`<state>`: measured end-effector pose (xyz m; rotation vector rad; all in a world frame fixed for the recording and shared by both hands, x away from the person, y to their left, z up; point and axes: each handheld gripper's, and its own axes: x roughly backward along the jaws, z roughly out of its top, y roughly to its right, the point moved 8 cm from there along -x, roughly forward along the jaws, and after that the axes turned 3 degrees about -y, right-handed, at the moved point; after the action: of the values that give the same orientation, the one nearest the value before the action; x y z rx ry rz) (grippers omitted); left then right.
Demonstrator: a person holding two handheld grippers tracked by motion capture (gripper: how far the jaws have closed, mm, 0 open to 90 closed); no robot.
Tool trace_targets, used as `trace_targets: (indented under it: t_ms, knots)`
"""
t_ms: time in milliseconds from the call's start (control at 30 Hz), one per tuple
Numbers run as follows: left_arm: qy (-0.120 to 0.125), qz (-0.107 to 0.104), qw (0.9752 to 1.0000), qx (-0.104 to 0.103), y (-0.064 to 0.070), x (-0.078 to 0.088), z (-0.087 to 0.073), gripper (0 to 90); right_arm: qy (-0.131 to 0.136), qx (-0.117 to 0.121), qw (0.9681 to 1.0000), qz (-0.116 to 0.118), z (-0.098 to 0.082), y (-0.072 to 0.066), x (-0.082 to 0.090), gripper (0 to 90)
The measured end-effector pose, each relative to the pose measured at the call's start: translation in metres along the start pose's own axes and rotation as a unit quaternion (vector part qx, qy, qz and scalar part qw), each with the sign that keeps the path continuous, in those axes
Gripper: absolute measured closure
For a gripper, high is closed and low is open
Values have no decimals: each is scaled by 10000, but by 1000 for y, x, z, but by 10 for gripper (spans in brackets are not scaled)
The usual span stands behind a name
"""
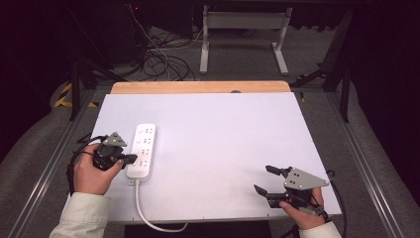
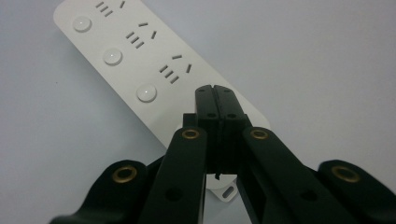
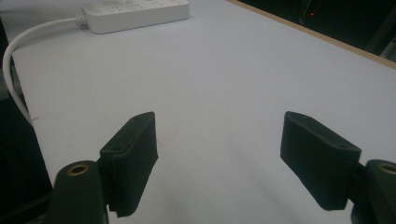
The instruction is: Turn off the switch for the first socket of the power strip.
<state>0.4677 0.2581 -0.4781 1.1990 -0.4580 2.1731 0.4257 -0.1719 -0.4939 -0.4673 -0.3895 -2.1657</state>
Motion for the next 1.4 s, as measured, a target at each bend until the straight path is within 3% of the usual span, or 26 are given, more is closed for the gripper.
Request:
trace_targets:
  t_ms: [467, 600, 1400]
  knots:
    - [-339, 227, 9991, 81, -12, -20, -9, 900, -15, -9, 10000, 19, 0, 0, 0, 277]
    - [-381, 187, 9991, 97, -12, -24, -11, 900, -29, 2, 10000, 27, -1, 0, -1, 277]
    - [-234, 218, 9994, 92, -13, -30, -13, 900, -27, -2, 10000, 59, -1, 0, -1, 281]
